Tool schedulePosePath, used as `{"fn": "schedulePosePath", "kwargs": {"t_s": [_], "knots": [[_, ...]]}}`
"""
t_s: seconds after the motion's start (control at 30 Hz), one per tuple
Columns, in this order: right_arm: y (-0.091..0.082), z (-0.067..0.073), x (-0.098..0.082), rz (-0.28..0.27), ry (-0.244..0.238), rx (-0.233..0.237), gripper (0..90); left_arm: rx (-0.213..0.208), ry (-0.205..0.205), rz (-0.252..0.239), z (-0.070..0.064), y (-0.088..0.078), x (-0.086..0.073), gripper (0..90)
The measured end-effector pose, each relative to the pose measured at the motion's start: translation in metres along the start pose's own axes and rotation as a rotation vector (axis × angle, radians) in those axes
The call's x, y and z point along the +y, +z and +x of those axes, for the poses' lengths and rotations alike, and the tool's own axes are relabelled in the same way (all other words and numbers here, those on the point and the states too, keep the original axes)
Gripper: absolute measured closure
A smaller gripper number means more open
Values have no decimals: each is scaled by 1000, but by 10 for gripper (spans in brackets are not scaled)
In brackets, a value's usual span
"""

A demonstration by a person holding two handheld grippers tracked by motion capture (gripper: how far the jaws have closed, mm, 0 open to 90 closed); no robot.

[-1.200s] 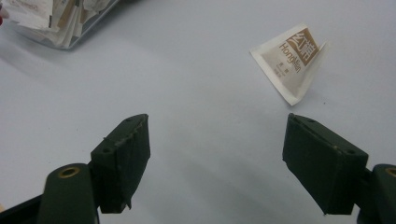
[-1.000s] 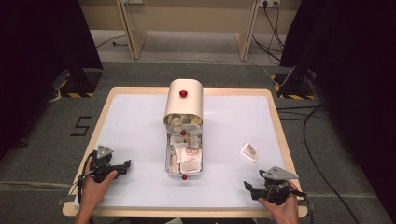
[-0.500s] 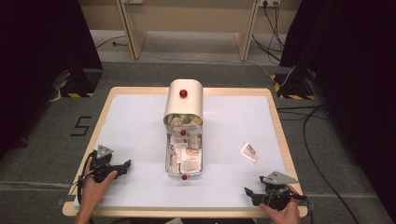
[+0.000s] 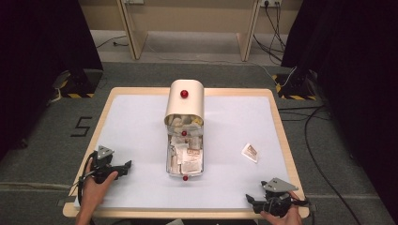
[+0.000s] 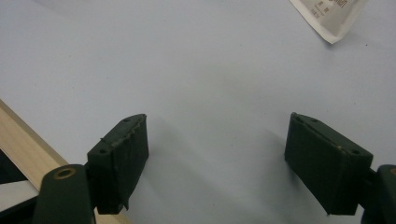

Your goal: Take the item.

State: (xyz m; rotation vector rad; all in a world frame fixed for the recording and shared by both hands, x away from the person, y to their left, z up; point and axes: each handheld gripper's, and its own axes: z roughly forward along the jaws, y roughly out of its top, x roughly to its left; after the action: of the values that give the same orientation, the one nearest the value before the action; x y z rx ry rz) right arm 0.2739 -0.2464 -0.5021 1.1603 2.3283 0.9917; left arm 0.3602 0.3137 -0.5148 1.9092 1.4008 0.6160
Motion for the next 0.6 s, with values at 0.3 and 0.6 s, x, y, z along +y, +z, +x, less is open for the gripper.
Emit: {"fn": "schedulePosePath", "kwargs": {"t_s": [0.3, 0.6], "knots": [[-1, 2, -2, -6, -3, -4, 220, 0, 0, 0, 0, 0, 0, 113], [-1, 1, -2, -7, -4, -2, 219, 0, 0, 0, 0, 0, 0, 113]]}}
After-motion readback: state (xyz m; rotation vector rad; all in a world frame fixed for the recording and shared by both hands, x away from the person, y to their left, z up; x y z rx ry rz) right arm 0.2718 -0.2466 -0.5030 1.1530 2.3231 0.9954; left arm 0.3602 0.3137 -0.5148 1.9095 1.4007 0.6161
